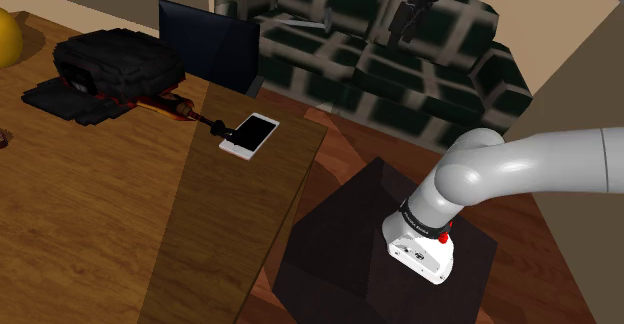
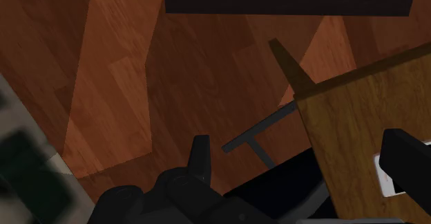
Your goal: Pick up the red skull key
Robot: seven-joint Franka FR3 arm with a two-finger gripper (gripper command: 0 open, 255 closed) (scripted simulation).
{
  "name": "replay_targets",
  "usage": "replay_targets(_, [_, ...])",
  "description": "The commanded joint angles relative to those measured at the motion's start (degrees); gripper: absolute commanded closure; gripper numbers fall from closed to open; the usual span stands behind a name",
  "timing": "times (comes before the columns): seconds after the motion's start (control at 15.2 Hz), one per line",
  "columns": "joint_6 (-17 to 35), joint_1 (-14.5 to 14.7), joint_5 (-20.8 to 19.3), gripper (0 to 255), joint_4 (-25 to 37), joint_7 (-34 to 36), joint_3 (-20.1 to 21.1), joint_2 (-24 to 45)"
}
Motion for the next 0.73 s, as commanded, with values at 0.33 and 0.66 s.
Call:
replay_targets(0.33, [6.1, 2.1, 2.7, 0, -1.3, 3.6, 3.9, 5.2])
replay_targets(0.66, [12.0, 4.1, 4.8, 0, -1.0, 7.0, 7.7, 11.6])
